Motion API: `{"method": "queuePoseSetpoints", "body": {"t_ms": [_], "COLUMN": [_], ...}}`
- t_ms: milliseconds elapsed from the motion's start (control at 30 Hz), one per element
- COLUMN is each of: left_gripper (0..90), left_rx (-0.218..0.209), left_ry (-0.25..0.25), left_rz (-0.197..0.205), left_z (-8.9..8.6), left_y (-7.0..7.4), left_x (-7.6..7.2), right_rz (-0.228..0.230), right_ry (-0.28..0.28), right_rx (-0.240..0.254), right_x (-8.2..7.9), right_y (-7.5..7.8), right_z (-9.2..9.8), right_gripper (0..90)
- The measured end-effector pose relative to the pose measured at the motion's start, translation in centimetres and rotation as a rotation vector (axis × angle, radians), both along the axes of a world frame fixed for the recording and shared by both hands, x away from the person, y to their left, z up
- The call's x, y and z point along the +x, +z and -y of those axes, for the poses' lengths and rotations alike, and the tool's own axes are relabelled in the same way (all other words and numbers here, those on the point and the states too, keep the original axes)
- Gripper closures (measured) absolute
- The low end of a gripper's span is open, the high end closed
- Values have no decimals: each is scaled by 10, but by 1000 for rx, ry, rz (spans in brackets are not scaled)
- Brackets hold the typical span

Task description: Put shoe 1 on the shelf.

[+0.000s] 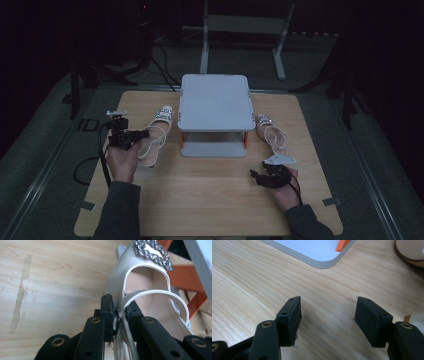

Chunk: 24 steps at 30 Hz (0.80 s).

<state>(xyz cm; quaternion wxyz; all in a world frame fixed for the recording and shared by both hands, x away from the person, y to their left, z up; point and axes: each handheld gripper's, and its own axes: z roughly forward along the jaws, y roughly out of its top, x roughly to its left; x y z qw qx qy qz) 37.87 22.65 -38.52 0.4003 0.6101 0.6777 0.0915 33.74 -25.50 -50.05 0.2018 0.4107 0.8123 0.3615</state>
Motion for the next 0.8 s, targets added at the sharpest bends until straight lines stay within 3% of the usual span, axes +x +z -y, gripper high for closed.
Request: {"method": "queuePoseSetpoints", "body": {"t_ms": [167, 433, 800], "left_gripper": [812, 812, 811], "left_rx": [-20, -5, -73], "left_ry": [32, 66, 109], "left_rz": [5, -7, -13], "left_z": [1, -3, -6], "left_y": [9, 24, 42], "left_x": [13, 35, 59], "right_rz": [1, 0, -5], "right_ry": [-1, -2, -3], "right_rx": [-1, 0, -2], "right_x": [0, 0, 0], "right_y": [0, 0, -1], "right_z": [0, 1, 0], "right_gripper": [378, 378, 378]}}
